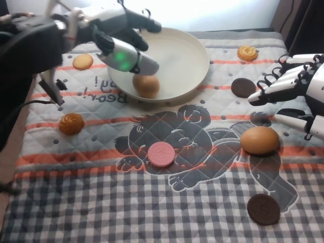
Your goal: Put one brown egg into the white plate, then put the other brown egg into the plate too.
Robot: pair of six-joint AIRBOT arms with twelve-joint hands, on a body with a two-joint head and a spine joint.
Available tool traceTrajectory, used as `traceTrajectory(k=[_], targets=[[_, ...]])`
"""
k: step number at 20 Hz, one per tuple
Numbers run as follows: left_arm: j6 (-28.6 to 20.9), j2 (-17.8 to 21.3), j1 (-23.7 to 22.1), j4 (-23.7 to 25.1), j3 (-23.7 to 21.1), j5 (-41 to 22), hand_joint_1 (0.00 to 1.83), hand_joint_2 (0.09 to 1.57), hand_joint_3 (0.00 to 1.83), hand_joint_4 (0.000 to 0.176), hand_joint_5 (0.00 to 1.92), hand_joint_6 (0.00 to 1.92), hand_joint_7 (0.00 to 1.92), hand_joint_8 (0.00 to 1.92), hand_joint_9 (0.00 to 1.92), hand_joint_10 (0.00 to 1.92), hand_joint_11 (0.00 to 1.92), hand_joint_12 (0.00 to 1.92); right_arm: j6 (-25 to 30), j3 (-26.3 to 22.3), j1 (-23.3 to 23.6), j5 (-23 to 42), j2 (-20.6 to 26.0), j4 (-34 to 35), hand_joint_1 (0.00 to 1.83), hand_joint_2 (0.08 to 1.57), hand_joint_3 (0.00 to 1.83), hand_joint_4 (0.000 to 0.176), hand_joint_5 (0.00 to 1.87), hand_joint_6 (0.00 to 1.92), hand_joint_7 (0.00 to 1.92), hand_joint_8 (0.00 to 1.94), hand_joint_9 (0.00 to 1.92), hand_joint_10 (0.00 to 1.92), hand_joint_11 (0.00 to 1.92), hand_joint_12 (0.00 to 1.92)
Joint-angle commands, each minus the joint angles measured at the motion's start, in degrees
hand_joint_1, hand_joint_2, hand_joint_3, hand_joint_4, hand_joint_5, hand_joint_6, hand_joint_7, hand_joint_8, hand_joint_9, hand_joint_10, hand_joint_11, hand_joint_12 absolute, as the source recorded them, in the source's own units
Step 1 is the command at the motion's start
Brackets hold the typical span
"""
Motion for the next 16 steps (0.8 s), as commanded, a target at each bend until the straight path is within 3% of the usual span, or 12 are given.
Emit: traceTrajectory(k=[1, 3, 4, 5, 6, 7, 9, 11, 13, 14, 15, 16], targets=[[-0.4, 1.9, -0.4, -0.1, -2.1, -10.0, 0.78, 0.96, 0.00, 0.127, 0.27, 0.00, 0.60, 0.00, 0.47, 0.33, 0.02, 1.34, 0.1, 0.1, 1.1, 6.7, 0.4, 1.2, 0.62, 1.45, 0.00, 0.008, 0.65, 0.00, 0.74, 0.00, 0.73, 0.00, 0.37, 0.82], [-3.0, 6.6, 0.7, 2.3, -7.8, -16.1, 0.75, 0.93, 0.00, 0.148, 0.23, 0.00, 0.51, 0.00, 0.50, 0.09, 0.00, 1.26, 0.1, -0.2, 1.3, 6.8, 1.1, 0.6, 0.54, 1.43, 0.00, 0.030, 0.58, 0.00, 0.67, 0.00, 0.68, 0.00, 0.34, 0.81], [-5.5, 9.2, 1.8, 4.3, -10.8, -19.5, 0.66, 0.96, 0.00, 0.167, 0.16, 0.00, 0.36, 0.00, 0.43, 0.01, 0.00, 1.14, 0.1, -0.5, 1.3, 6.8, 1.5, 0.3, 0.34, 1.41, 0.00, 0.083, 0.46, 0.00, 0.53, 0.00, 0.56, 0.00, 0.22, 0.86], [-9.0, 12.1, 3.4, 6.4, -13.6, -23.1, 0.66, 0.96, 0.00, 0.167, 0.16, 0.00, 0.36, 0.00, 0.43, 0.01, 0.00, 1.14, 0.1, -0.6, 1.3, 6.8, 1.9, -0.1, 0.34, 1.41, 0.00, 0.083, 0.46, 0.00, 0.53, 0.00, 0.56, 0.00, 0.22, 0.86], [-13.5, 14.5, 5.3, 8.3, -16.0, -26.4, 0.61, 0.98, 0.00, 0.176, 0.11, 0.00, 0.29, 0.00, 0.36, 0.00, 0.00, 1.00, 0.1, -0.7, 1.2, 6.8, 2.0, -0.6, 0.43, 1.35, 0.00, 0.077, 0.44, 0.00, 0.53, 0.01, 0.59, 0.01, 0.21, 0.92], [-18.7, 16.3, 7.7, 9.6, -17.6, -29.5, 0.59, 0.99, 0.01, 0.176, 0.12, 0.01, 0.29, 0.00, 0.35, 0.00, 0.00, 0.98, 0.1, -0.8, 1.1, 6.8, 2.0, -1.3, 0.47, 1.33, 0.00, 0.090, 0.43, 0.00, 0.53, 0.00, 0.60, 0.01, 0.22, 0.89], [-25.3, 18.0, 11.2, 10.8, -19.0, -33.1, 0.59, 0.99, 0.00, 0.176, 0.13, 0.01, 0.29, 0.00, 0.35, 0.00, 0.00, 0.95, 0.1, -1.1, 0.6, 6.4, 2.0, -2.0, 0.50, 1.32, 0.00, 0.091, 0.43, 0.00, 0.53, 0.00, 0.59, 0.00, 0.23, 0.83], [-28.1, 20.9, 15.4, 11.4, -22.3, -37.1, 0.66, 0.94, 0.00, 0.166, 0.18, 0.00, 0.33, 0.00, 0.34, 0.00, 0.00, 0.83, 0.1, -1.7, 0.6, 5.5, 2.0, -3.8, 0.63, 1.24, 0.00, 0.095, 0.40, 0.00, 0.52, 0.00, 0.59, 0.00, 0.22, 0.81], [-28.2, 23.0, 18.3, 11.2, -25.0, -40.1, 0.65, 0.95, 0.00, 0.159, 0.19, 0.00, 0.33, 0.00, 0.31, 0.00, 0.00, 0.72, 0.1, -2.1, 1.0, 4.1, 2.0, -5.8, 0.55, 1.23, 0.00, 0.104, 0.36, 0.00, 0.48, 0.00, 0.56, 0.00, 0.19, 0.87], [-28.2, 23.6, 19.7, 10.1, -25.9, -42.2, 0.62, 0.97, 0.00, 0.146, 0.20, 0.00, 0.33, 0.00, 0.27, 0.00, 0.00, 0.47, 0.1, -2.2, 1.2, 3.1, 1.9, -6.7, 0.54, 1.19, 0.00, 0.074, 0.39, 0.00, 0.53, 0.00, 0.61, 0.01, 0.20, 1.04], [-28.3, 24.0, 21.1, 8.9, -26.5, -44.2, 0.62, 0.98, 0.00, 0.148, 0.20, 0.00, 0.33, 0.00, 0.27, 0.00, 0.00, 0.40, 0.1, -2.3, 1.2, 2.2, 1.6, -7.3, 0.65, 1.14, 0.00, 0.045, 0.45, 0.00, 0.62, 0.02, 0.69, 0.04, 0.24, 1.08], [-28.3, 24.0, 21.7, 8.3, -26.5, -44.8, 0.62, 0.99, 0.00, 0.151, 0.20, 0.00, 0.34, 0.00, 0.28, 0.00, 0.00, 0.42, 0.1, -2.3, 1.0, 1.5, 1.4, -7.6, 0.73, 1.11, 0.00, 0.031, 0.49, 0.01, 0.70, 0.05, 0.77, 0.07, 0.29, 1.10]])
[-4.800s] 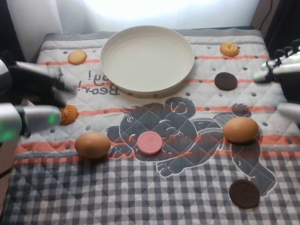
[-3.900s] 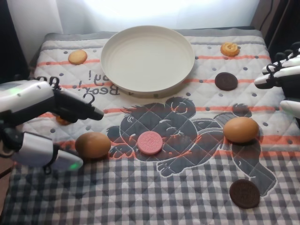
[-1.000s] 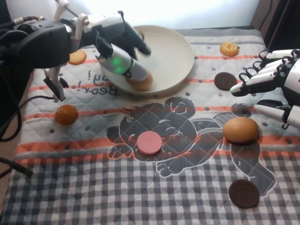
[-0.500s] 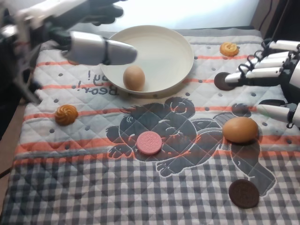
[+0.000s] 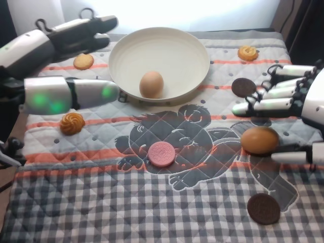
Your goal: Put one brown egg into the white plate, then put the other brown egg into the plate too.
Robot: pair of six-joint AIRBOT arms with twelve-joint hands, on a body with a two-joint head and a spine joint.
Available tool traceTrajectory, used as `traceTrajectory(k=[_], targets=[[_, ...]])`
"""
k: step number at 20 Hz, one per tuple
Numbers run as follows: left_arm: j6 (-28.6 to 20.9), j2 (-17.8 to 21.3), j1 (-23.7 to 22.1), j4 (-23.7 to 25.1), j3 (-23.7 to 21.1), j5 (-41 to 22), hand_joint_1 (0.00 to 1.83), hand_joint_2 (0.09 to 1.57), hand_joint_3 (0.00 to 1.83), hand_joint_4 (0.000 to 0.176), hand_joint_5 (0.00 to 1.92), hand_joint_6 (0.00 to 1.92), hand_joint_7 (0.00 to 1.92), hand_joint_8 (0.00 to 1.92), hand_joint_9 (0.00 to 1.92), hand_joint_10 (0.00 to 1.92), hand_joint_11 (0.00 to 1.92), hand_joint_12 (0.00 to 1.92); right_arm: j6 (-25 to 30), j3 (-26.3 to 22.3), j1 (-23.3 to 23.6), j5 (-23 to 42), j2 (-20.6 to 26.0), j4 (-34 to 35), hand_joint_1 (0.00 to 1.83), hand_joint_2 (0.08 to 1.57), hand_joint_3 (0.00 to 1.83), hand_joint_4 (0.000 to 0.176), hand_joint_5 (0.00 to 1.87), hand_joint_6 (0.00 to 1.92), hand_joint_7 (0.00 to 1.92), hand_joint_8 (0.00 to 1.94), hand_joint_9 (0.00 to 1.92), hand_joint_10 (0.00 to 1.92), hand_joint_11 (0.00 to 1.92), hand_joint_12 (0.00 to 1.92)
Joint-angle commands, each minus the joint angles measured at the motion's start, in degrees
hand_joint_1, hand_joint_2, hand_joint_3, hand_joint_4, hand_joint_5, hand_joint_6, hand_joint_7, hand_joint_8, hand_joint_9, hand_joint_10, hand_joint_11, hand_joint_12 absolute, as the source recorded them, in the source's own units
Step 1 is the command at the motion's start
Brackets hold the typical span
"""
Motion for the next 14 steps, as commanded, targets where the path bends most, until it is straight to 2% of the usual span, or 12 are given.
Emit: traceTrajectory(k=[1, 2, 3, 4, 5, 6, 8, 12, 13, 14], targets=[[-0.4, 0.5, -0.5, -0.6, 0.1, -8.6, 0.64, 0.99, 0.00, 0.155, 0.19, 0.00, 0.34, 0.00, 0.28, 0.00, 0.00, 0.46, 0.1, 0.0, 0.5, 4.4, -0.2, 1.6, 0.79, 1.08, 0.00, 0.017, 0.52, 0.00, 0.74, 0.05, 0.81, 0.11, 0.33, 1.12], [-0.4, 0.5, -0.4, -0.9, 0.1, -8.5, 0.63, 0.99, 0.00, 0.154, 0.18, 0.00, 0.34, 0.00, 0.28, 0.00, 0.00, 0.46, 0.1, 0.1, 0.4, 4.0, -0.6, 1.6, 0.82, 1.07, 0.00, 0.002, 0.54, 0.01, 0.78, 0.09, 0.75, 0.43, 0.37, 1.17], [-0.4, 0.5, -0.2, -1.2, 0.1, -8.6, 0.62, 0.99, 0.00, 0.149, 0.19, 0.00, 0.35, 0.00, 0.29, 0.00, 0.00, 0.46, 0.1, 0.3, 0.3, 3.7, -1.0, 1.6, 0.85, 1.06, 0.00, 0.000, 0.55, 0.00, 0.80, 0.17, 0.64, 1.00, 0.45, 1.41], [-0.4, 0.6, -0.2, -1.5, 0.1, -8.6, 0.61, 1.00, 0.00, 0.144, 0.20, 0.00, 0.35, 0.00, 0.29, 0.00, 0.00, 0.44, 0.1, 0.4, 0.3, 3.5, -1.5, 1.6, 0.87, 1.06, 0.00, 0.000, 0.56, 0.00, 0.67, 0.57, 0.58, 1.35, 0.48, 1.59], [-0.4, 0.6, 0.0, -1.7, 0.1, -8.7, 0.60, 1.00, 0.00, 0.143, 0.20, 0.00, 0.35, 0.00, 0.29, 0.00, 0.00, 0.43, 0.1, 0.8, 0.3, 3.3, -2.2, 1.8, 0.89, 1.05, 0.00, 0.000, 0.59, 0.00, 0.56, 1.00, 0.58, 1.60, 0.54, 1.72], [-0.5, 0.6, 0.1, -1.8, 0.1, -8.8, 0.60, 1.00, 0.00, 0.144, 0.20, 0.00, 0.36, 0.00, 0.29, 0.00, 0.00, 0.41, 0.1, 1.0, 0.3, 3.2, -2.5, 1.9, 0.91, 1.05, 0.00, 0.000, 0.60, 0.00, 0.50, 1.23, 0.55, 1.71, 0.53, 1.80], [-0.5, 0.6, 0.4, -2.0, 0.0, -8.8, 0.62, 1.00, 0.00, 0.155, 0.20, 0.00, 0.36, 0.00, 0.30, 0.00, 0.00, 0.44, 0.1, 1.5, 0.3, 3.1, -3.2, 2.6, 0.93, 1.04, 0.00, 0.000, 0.62, 0.00, 0.42, 1.44, 0.49, 1.86, 0.52, 1.91], [-0.5, 0.6, 0.6, -2.3, 0.0, -9.0, 0.64, 0.99, 0.00, 0.161, 0.21, 0.00, 0.38, 0.00, 0.32, 0.00, 0.00, 0.51, 0.1, 2.1, 0.2, 2.7, -3.8, 3.6, 1.04, 1.06, 0.00, 0.000, 0.75, 0.02, 0.46, 1.60, 0.57, 1.92, 0.67, 1.92], [-0.5, 0.6, 0.6, -2.3, 0.0, -9.1, 0.64, 0.99, 0.00, 0.161, 0.21, 0.00, 0.39, 0.00, 0.33, 0.00, 0.00, 0.53, 0.1, 2.1, 0.1, 2.7, -3.8, 3.8, 1.08, 1.06, 0.00, 0.000, 0.80, 0.02, 0.52, 1.56, 0.63, 1.88, 0.71, 1.92], [-0.5, 0.6, 0.6, -2.4, 0.0, -9.1, 0.64, 0.99, 0.00, 0.157, 0.22, 0.00, 0.39, 0.00, 0.33, 0.00, 0.00, 0.54, 0.1, 2.1, 0.1, 2.7, -3.8, 3.9, 1.09, 1.12, 0.01, 0.000, 0.90, 0.85, 0.62, 1.50, 0.71, 1.83, 0.80, 1.91]])
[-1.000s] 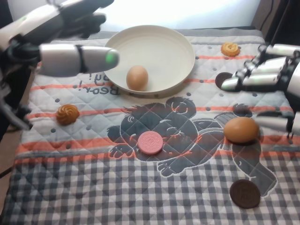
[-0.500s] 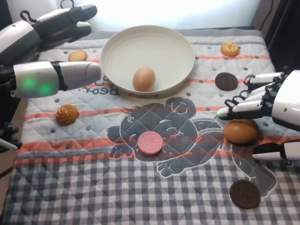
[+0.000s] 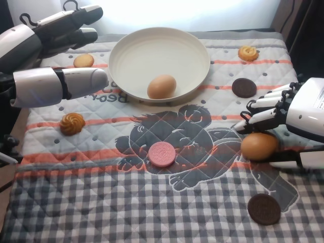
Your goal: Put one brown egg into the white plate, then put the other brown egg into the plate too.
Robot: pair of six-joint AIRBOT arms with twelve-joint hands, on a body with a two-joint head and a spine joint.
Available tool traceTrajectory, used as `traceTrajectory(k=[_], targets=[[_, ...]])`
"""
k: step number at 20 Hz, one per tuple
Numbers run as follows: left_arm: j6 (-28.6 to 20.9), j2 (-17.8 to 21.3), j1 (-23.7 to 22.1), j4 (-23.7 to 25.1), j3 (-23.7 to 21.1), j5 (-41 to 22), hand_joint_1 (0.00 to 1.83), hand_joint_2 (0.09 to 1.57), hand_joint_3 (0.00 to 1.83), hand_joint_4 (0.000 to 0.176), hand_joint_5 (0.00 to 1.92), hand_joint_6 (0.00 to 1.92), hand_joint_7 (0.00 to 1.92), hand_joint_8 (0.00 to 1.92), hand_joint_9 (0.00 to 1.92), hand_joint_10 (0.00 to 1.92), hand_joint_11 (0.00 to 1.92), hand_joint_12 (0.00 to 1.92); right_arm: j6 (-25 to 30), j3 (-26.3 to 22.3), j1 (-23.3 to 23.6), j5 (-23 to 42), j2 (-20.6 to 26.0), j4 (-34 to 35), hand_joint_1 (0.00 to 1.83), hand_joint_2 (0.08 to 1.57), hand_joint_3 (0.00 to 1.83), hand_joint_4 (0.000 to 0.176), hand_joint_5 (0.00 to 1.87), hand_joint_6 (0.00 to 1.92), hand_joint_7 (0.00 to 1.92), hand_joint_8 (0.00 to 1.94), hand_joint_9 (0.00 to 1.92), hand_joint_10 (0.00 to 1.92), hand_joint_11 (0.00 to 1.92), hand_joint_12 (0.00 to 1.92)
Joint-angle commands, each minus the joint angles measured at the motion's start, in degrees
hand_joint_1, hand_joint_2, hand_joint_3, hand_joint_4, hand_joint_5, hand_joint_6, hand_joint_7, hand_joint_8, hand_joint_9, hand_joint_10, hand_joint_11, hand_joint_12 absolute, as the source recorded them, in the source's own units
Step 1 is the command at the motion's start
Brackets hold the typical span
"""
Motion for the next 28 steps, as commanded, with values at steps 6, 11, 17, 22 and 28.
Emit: traceTrajectory(k=[6, 11, 17, 22, 28], targets=[[-0.6, 0.2, 0.3, -1.1, 0.0, -7.9, 0.64, 1.00, 0.00, 0.156, 0.21, 0.00, 0.39, 0.00, 0.33, 0.00, 0.00, 0.52, -0.1, 0.7, 1.2, 5.6, -0.2, 1.7, 1.24, 1.17, 0.00, 0.000, 0.96, 0.77, 0.84, 1.47, 0.87, 1.59, 0.95, 1.73], [-1.6, 0.2, 1.1, -1.3, 0.0, -8.2, 0.65, 1.00, 0.00, 0.159, 0.20, 0.00, 0.39, 0.00, 0.32, 0.00, 0.00, 0.45, -0.1, 1.6, 1.3, 5.6, 0.1, 3.0, 1.05, 1.16, 0.00, 0.017, 0.90, 1.10, 0.87, 0.70, 0.86, 1.08, 0.79, 1.41], [-6.6, 0.3, 3.8, -2.3, 0.9, -10.2, 0.65, 1.00, 0.00, 0.150, 0.22, 0.00, 0.40, 0.00, 0.35, 0.00, 0.00, 0.60, -0.1, 0.7, 1.3, 8.1, 1.8, 3.3, 0.88, 0.94, 0.00, 0.074, 0.42, 0.00, 0.61, 0.00, 0.66, 0.08, 0.32, 0.87], [-6.7, 0.0, 3.8, -2.3, 1.0, -10.4, 0.63, 1.00, 0.00, 0.151, 0.23, 0.00, 0.41, 0.00, 0.36, 0.00, 0.00, 0.63, -0.1, 0.7, 2.6, 9.7, 0.5, -3.2, 0.82, 0.88, 0.00, 0.036, 0.44, 0.01, 0.57, 0.00, 0.68, 0.02, 0.32, 0.95], [-6.7, -0.1, 3.8, -2.4, 1.1, -10.4, 0.63, 1.00, 0.00, 0.161, 0.22, 0.00, 0.41, 0.00, 0.36, 0.00, 0.00, 0.62, -0.1, 0.6, 5.7, 9.4, -0.9, -9.8, 0.95, 0.87, 0.01, 0.006, 0.53, 0.00, 0.68, 0.00, 0.81, 0.03, 0.43, 0.94]])
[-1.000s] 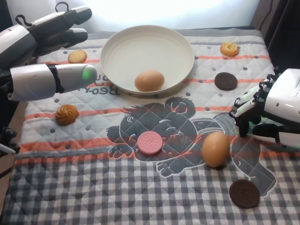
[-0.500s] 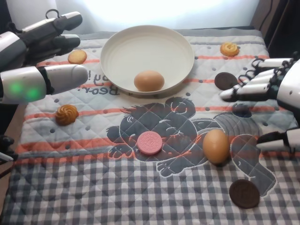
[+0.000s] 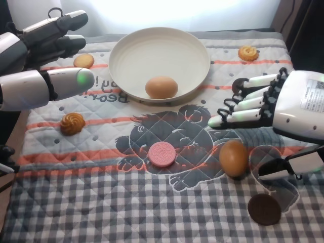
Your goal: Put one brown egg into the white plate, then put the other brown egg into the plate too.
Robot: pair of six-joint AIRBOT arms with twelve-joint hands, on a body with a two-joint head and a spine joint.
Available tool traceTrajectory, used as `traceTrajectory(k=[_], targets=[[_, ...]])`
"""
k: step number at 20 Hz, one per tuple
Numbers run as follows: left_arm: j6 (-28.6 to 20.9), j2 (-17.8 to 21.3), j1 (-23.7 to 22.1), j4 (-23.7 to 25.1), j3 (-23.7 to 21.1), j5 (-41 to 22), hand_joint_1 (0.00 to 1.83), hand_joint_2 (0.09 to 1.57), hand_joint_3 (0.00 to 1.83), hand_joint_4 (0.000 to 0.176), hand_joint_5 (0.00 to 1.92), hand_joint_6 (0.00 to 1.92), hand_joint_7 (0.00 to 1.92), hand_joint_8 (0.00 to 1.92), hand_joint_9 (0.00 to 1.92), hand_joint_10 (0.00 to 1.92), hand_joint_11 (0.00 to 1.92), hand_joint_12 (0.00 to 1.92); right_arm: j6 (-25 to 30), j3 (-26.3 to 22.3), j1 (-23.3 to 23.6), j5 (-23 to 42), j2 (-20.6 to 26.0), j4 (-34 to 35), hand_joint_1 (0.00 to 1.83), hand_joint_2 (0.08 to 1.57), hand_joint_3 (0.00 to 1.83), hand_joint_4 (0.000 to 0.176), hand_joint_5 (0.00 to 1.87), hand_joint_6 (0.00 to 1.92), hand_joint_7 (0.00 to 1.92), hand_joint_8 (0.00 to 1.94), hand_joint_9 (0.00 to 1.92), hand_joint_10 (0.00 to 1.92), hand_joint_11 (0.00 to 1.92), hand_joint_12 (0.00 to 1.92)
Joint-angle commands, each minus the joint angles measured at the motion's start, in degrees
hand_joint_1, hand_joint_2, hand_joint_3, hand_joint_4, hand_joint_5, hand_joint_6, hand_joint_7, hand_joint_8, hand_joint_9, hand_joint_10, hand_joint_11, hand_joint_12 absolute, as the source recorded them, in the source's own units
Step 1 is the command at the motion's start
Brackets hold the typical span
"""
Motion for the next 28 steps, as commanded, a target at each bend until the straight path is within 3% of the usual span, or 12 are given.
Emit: traceTrajectory(k=[1, 5, 10, 12, 13, 16, 20, 22, 23, 25, 26, 28], targets=[[-0.6, 0.0, -0.5, 0.0, 0.2, -7.3, 0.64, 0.99, 0.00, 0.163, 0.22, 0.00, 0.41, 0.00, 0.36, 0.00, 0.00, 0.62, -0.1, -0.1, 1.2, 5.7, -0.1, 1.3, 0.93, 0.89, 0.01, 0.008, 0.53, 0.00, 0.67, 0.00, 0.81, 0.03, 0.44, 0.94], [-0.6, -0.1, -0.4, -0.2, 0.2, -7.3, 0.65, 0.99, 0.00, 0.171, 0.22, 0.00, 0.42, 0.00, 0.36, 0.00, 0.00, 0.64, -0.1, -0.1, 2.5, 4.5, -0.6, -1.2, 0.94, 0.91, 0.00, 0.000, 0.57, 0.01, 0.64, 0.00, 0.78, 0.00, 0.43, 0.98], [-1.2, -0.1, -0.2, -0.3, 0.2, -7.3, 0.66, 1.00, 0.00, 0.150, 0.23, 0.00, 0.43, 0.00, 0.36, 0.00, 0.00, 0.65, -0.1, -0.2, 3.4, 4.2, -1.5, -4.2, 0.99, 0.92, 0.00, 0.000, 0.61, 0.00, 0.67, 0.01, 0.84, 0.04, 0.41, 1.15], [-1.4, -0.1, 0.0, -0.4, 0.2, -7.3, 0.66, 1.01, 0.00, 0.141, 0.23, 0.00, 0.43, 0.00, 0.36, 0.00, 0.00, 0.65, -0.1, -0.2, 3.9, 4.2, -1.8, -5.3, 0.98, 0.94, 0.00, 0.017, 0.62, 0.00, 0.68, 0.01, 0.86, 0.06, 0.45, 1.29], [-1.5, -0.1, 0.1, -0.5, 0.2, -7.3, 0.66, 1.00, 0.00, 0.140, 0.24, 0.00, 0.43, 0.00, 0.35, 0.00, 0.00, 0.65, -0.1, -0.2, 4.1, 4.1, -2.0, -5.7, 0.99, 0.95, 0.00, 0.003, 0.63, 0.00, 0.69, 0.01, 0.86, 0.08, 0.46, 1.35], [-2.1, -0.1, 0.4, -0.5, 0.2, -7.5, 0.66, 1.01, 0.00, 0.138, 0.24, 0.00, 0.43, 0.00, 0.35, 0.00, 0.00, 0.64, -0.1, -0.1, 4.4, 3.3, -2.3, -6.4, 1.03, 0.94, 0.00, 0.000, 0.64, 0.00, 0.72, 0.01, 0.53, 0.92, 0.42, 1.33], [-2.3, 0.0, 0.6, -0.6, 0.2, -7.7, 0.65, 1.01, 0.00, 0.144, 0.23, 0.00, 0.43, 0.00, 0.34, 0.00, 0.00, 0.60, -0.1, -0.1, 4.4, 3.2, -2.6, -6.6, 1.04, 0.97, 0.00, 0.000, 0.69, 0.00, 0.78, 0.06, 0.45, 1.38, 0.45, 1.55], [-2.3, 0.0, 0.7, -0.7, 0.2, -7.7, 0.65, 1.01, 0.00, 0.147, 0.23, 0.00, 0.44, 0.00, 0.34, 0.00, 0.00, 0.58, -0.1, -0.1, 4.3, 3.2, -2.8, -6.9, 1.07, 0.95, 0.00, 0.000, 0.74, 0.00, 0.38, 1.18, 0.41, 1.73, 0.48, 1.73], [-2.3, 0.0, 0.7, -0.8, 0.2, -7.7, 0.65, 1.01, 0.00, 0.150, 0.23, 0.00, 0.44, 0.00, 0.34, 0.00, 0.00, 0.58, -0.1, -0.1, 4.3, 3.2, -2.9, -7.0, 1.05, 1.00, 0.01, 0.000, 0.78, 0.01, 0.37, 1.34, 0.45, 1.69, 0.52, 1.74], [-2.3, 0.0, 0.7, -0.8, 0.2, -7.8, 0.65, 1.01, 0.00, 0.151, 0.23, 0.00, 0.43, 0.00, 0.34, 0.00, 0.00, 0.56, -0.1, -0.1, 4.3, 3.2, -3.0, -7.2, 1.09, 1.06, 0.00, 0.000, 0.85, 0.02, 0.53, 1.20, 0.64, 1.46, 0.63, 1.60], [-2.3, 0.0, 0.7, -0.8, 0.2, -7.9, 0.66, 1.01, 0.00, 0.149, 0.24, 0.00, 0.43, 0.00, 0.34, 0.00, 0.00, 0.55, -0.1, -0.1, 4.3, 3.2, -3.1, -7.3, 1.19, 1.17, 0.01, 0.000, 0.79, 0.86, 0.79, 1.38, 0.74, 1.47, 0.72, 1.65], [-2.3, 0.0, 0.8, -0.9, 0.2, -7.9, 0.64, 1.02, 0.00, 0.143, 0.23, 0.00, 0.44, 0.00, 0.34, 0.00, 0.00, 0.59, -0.1, 0.0, 4.3, 3.2, -3.3, -7.3, 1.18, 1.22, 0.00, 0.000, 0.74, 1.17, 0.84, 1.39, 0.85, 1.40, 0.78, 1.62]])
